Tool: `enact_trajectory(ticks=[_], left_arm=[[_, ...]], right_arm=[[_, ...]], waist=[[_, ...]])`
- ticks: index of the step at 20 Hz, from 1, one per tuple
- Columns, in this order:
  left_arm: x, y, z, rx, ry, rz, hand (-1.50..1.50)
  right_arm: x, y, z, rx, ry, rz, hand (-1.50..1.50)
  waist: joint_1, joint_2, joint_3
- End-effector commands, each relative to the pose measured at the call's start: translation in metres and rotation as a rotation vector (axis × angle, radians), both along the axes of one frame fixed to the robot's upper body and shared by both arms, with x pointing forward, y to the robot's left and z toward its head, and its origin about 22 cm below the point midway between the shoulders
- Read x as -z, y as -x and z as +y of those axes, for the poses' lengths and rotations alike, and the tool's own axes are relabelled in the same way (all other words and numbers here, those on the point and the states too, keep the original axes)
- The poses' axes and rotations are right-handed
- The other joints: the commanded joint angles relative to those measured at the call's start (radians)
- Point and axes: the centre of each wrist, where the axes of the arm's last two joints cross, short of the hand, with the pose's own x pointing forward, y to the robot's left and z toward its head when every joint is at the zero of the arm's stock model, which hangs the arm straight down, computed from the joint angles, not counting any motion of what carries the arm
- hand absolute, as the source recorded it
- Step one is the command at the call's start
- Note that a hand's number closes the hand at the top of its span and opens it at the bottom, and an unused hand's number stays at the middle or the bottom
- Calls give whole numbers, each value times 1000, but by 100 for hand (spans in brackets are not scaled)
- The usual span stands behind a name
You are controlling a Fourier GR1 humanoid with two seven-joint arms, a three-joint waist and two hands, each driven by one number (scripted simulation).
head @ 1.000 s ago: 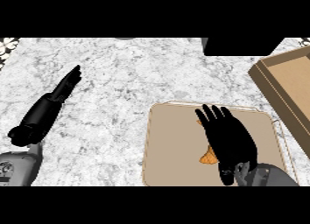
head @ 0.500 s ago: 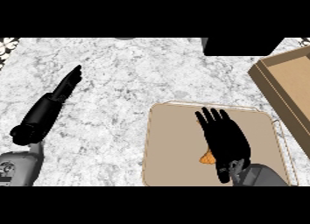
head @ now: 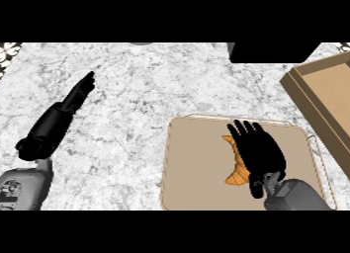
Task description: Pick the croissant from the tray and place it in the cardboard box
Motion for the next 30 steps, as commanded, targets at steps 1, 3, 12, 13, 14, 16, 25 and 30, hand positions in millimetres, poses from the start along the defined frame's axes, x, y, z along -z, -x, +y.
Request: enact_trajectory(ticks=[1,3,12,13,14,16,25,30], left_arm=[[1,9,5,6,-1,15,0],[10,10,10,-3,21,10,0],[11,6,4,3,14,1,0],[3,9,5,0,1,-10,0],[-1,5,-5,18,14,-4,0],[-4,2,-8,38,3,-2,0],[-3,-8,-6,21,1,4,0],[0,5,-4,-3,-7,2,0]], right_arm=[[27,-5,-5,-55,7,16,150],[27,2,-7,-142,-8,-15,150],[16,-3,-11,-242,-29,-206,150],[20,-19,6,-163,-88,-200,150],[-3,-56,-13,-103,-153,-208,150],[-4,-78,-16,20,-235,-198,150],[-45,-150,-30,56,-300,-475,150],[-96,-146,-36,27,-281,-617,150]], waist=[[4,0,0],[3,1,0],[0,0,0],[4,0,0],[15,3,1],[27,9,2],[22,8,0],[6,-1,0]])
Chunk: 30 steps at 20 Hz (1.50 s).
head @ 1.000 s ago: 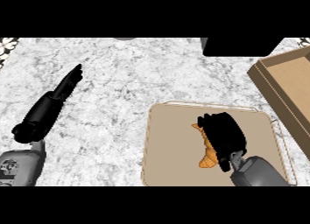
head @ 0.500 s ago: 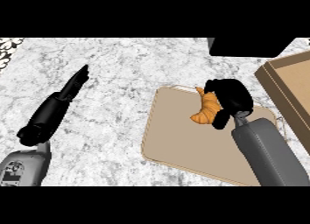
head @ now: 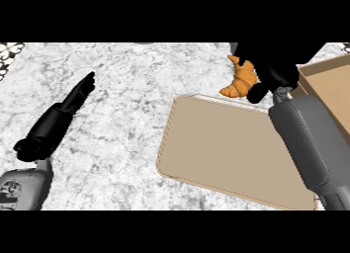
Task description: Pick the croissant from the tray and place it in the cardboard box
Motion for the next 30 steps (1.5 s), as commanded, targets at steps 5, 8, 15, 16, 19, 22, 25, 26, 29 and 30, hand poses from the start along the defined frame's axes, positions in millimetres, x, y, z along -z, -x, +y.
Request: enact_trajectory(ticks=[5,8,15,16,19,22,25,26,29,30], left_arm=[[2,1,-6,-38,-5,-13,0],[7,6,0,-9,-2,10,0],[-1,5,6,-12,-7,-11,0],[-18,-1,2,-4,-2,-6,0],[1,-1,-7,1,5,-4,0],[-1,-10,-2,-9,-2,-1,0],[0,-9,-2,-9,5,-2,0],[0,-12,5,-10,-3,-2,0],[10,5,9,-2,1,9,0],[12,5,2,-9,8,-22,0]], right_arm=[[-67,2,-7,251,-174,-240,150],[-91,-1,-43,400,-249,-300,150],[-106,3,-114,606,-294,-386,150],[-109,-1,-125,633,-303,-383,150],[-115,-5,-147,668,-327,-377,150],[-109,0,-175,695,-171,-298,150],[-117,9,-215,693,-156,-149,150],[-93,17,-238,725,-190,-92,150],[-99,17,-254,728,-230,93,150],[-82,20,-259,724,-212,122,150]], waist=[[-23,-8,0],[-19,-6,0],[-12,-2,0],[-8,-1,0],[-7,0,0],[-11,1,0],[-12,1,0],[-13,5,0],[0,3,0],[-1,3,0]])
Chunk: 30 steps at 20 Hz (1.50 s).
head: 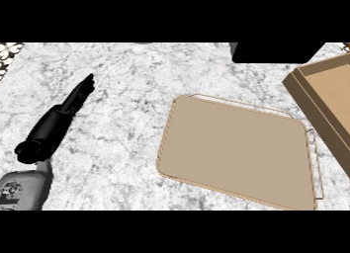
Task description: Pick the croissant from the tray and place it in the cardboard box
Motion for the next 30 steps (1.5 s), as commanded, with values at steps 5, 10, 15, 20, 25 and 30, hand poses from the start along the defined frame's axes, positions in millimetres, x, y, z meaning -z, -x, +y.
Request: enact_trajectory(ticks=[5,10,15,20,25,30], left_arm=[[-17,-5,-9,4,7,-27,0],[-2,-4,-11,9,15,-15,0],[-7,-7,7,12,-2,-4,0],[-4,-1,-2,10,2,-13,0],[6,7,6,-14,15,5,0],[4,6,4,7,9,-3,0]], right_arm=[[17,27,-67,-30,-102,268,150],[37,50,-96,-92,-211,348,-150],[37,43,-90,-261,-263,212,-150],[8,33,-84,-276,-497,-348,-150],[22,52,-108,-135,-806,-650,-150],[26,89,-143,-29,-835,-770,-150]], waist=[[5,3,1],[4,3,1],[2,0,1],[-1,-7,6],[-17,-7,3],[4,5,3]])
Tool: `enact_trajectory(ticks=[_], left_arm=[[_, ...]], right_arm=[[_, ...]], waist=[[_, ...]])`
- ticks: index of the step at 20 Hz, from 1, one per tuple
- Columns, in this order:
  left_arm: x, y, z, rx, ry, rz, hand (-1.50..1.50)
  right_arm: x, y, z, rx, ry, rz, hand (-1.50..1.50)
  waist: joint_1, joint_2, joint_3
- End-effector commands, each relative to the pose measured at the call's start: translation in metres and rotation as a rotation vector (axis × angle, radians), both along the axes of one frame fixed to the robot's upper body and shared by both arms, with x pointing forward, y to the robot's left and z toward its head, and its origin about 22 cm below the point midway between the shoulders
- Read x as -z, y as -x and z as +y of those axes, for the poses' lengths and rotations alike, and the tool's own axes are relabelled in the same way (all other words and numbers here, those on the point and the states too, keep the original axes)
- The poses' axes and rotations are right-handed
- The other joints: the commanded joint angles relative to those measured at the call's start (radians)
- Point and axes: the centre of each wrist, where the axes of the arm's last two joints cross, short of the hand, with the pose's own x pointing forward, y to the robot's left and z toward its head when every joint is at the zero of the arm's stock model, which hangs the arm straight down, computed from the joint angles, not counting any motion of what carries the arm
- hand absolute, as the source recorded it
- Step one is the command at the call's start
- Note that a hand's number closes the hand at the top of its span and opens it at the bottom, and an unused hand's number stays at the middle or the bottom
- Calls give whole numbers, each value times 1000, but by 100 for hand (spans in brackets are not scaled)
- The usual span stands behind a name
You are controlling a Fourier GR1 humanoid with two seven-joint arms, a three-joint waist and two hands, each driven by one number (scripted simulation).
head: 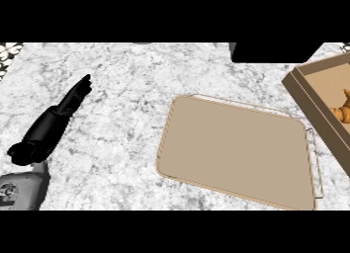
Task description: Pick the croissant from the tray and place it in the cardboard box
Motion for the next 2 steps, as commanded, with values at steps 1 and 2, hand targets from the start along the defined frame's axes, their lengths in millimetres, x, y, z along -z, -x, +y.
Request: enact_trajectory(ticks=[1,2], left_arm=[[-4,0,-11,8,21,-21,0],[1,-10,-14,9,0,-19,0]], right_arm=[[0,32,-30,106,-74,-92,-150],[8,32,-28,112,-64,-115,-150]], waist=[[13,6,0],[2,5,-1]])
